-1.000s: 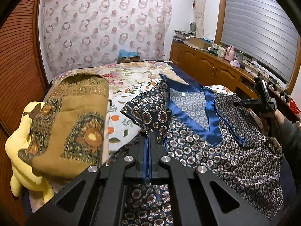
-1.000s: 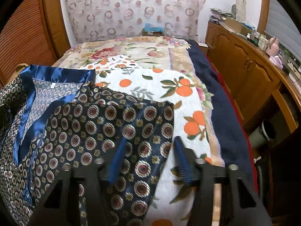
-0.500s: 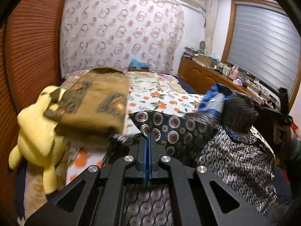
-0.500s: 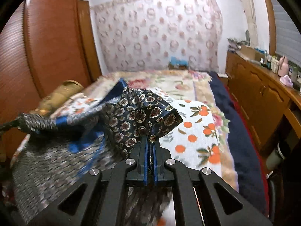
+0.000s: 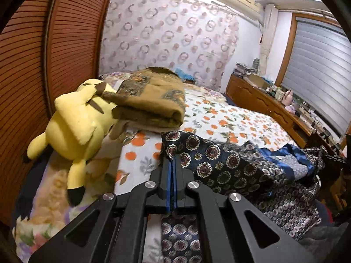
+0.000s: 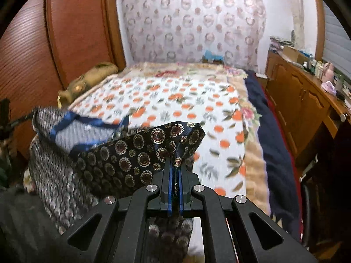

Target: Fold small clothes

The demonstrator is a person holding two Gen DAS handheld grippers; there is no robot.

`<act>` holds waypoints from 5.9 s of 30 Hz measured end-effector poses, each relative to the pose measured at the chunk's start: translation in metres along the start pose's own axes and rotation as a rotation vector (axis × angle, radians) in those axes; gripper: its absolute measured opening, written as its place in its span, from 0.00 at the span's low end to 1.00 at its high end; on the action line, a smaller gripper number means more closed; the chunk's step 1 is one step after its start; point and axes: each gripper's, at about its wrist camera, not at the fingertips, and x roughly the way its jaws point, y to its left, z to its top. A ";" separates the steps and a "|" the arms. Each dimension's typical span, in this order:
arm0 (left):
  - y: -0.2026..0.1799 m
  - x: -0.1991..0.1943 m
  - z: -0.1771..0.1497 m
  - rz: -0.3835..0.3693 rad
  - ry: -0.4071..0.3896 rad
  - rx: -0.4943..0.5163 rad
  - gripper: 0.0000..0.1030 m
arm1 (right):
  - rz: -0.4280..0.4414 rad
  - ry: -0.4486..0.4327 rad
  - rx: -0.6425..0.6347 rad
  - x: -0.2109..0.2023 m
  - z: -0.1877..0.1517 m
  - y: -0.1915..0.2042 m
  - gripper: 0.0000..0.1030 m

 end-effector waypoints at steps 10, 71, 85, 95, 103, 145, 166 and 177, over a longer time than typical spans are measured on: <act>0.012 0.010 -0.013 0.060 0.054 0.002 0.04 | 0.021 0.159 -0.037 0.039 -0.010 0.012 0.11; -0.014 0.136 0.021 0.013 0.340 0.175 0.61 | 0.018 0.161 0.055 0.125 0.023 -0.013 0.53; -0.040 0.090 0.044 -0.112 0.218 0.164 0.06 | 0.082 0.103 -0.072 0.101 0.030 0.013 0.08; -0.081 0.008 0.141 -0.139 -0.101 0.197 0.06 | -0.018 -0.236 -0.135 -0.016 0.101 0.022 0.06; -0.091 0.055 0.214 -0.045 -0.137 0.205 0.06 | -0.147 -0.325 -0.207 -0.013 0.197 0.016 0.06; -0.106 0.144 0.059 -0.068 0.191 0.215 0.78 | 0.025 0.066 -0.029 0.180 0.186 0.007 0.46; -0.079 0.134 0.047 0.008 0.155 0.145 0.78 | 0.055 0.079 -0.004 0.162 0.152 -0.020 0.06; -0.056 0.149 0.051 0.033 0.192 0.113 0.52 | 0.068 0.067 -0.054 0.110 0.111 -0.003 0.22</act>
